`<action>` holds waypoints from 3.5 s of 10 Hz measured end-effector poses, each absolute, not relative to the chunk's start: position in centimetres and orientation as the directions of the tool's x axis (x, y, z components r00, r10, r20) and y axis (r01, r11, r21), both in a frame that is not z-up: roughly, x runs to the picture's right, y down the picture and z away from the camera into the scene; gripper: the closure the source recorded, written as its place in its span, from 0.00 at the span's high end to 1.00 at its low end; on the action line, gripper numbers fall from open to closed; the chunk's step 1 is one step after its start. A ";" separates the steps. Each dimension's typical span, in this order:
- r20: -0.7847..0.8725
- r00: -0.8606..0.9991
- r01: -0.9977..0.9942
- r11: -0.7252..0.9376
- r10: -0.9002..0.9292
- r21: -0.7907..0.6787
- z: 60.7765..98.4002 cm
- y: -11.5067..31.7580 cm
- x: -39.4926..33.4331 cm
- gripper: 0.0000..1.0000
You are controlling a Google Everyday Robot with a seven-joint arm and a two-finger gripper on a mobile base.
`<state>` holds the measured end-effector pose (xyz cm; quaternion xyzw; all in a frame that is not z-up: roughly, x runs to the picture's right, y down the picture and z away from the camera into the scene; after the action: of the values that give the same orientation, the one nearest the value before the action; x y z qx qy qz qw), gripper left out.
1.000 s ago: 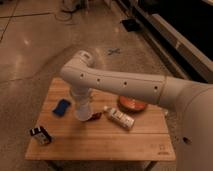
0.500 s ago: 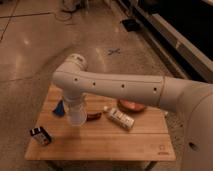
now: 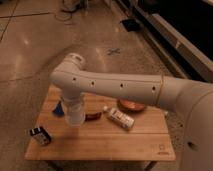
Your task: Place the ceramic cup over the eraser
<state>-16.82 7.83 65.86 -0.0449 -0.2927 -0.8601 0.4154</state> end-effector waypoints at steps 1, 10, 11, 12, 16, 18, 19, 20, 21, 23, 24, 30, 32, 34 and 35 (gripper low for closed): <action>0.300 -0.670 0.721 -0.500 -0.679 0.481 65.1 7.6 -17.8 0.00; 0.152 -0.838 0.503 -0.632 -0.524 0.590 59.9 10.2 -27.2 0.00; 0.146 -0.847 0.487 -0.638 -0.511 0.597 60.0 10.6 -28.1 0.00; 0.141 -0.855 0.474 -0.643 -0.498 0.602 60.0 10.8 -29.0 0.00; 0.140 -0.879 0.441 -0.665 -0.456 0.602 60.9 11.6 -31.3 0.00; 0.144 -0.888 0.429 -0.677 -0.436 0.597 61.4 12.1 -32.2 0.00; 0.146 -0.892 0.424 -0.683 -0.427 0.595 61.6 12.4 -32.6 0.00; 0.147 -0.897 0.418 -0.691 -0.417 0.590 61.7 12.7 -33.0 0.00; 0.150 -0.901 0.413 -0.699 -0.407 0.583 61.8 12.9 -33.2 0.00; 0.160 -0.908 0.408 -0.728 -0.388 0.551 62.4 13.5 -33.6 0.00; 0.164 -0.909 0.408 -0.739 -0.383 0.536 62.7 13.7 -33.8 0.00; 0.200 -0.910 0.412 -0.733 -0.364 0.541 64.9 16.7 -35.1 0.30; 0.207 -0.905 0.423 -0.724 -0.372 0.546 65.6 17.0 -35.3 0.47; 0.211 -0.897 0.438 -0.718 -0.388 0.541 66.7 16.9 -35.4 0.70; 0.212 -0.895 0.443 -0.718 -0.393 0.538 67.1 16.9 -35.3 0.77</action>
<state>-35.34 16.88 67.05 -0.0412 -0.3004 -0.9258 0.2257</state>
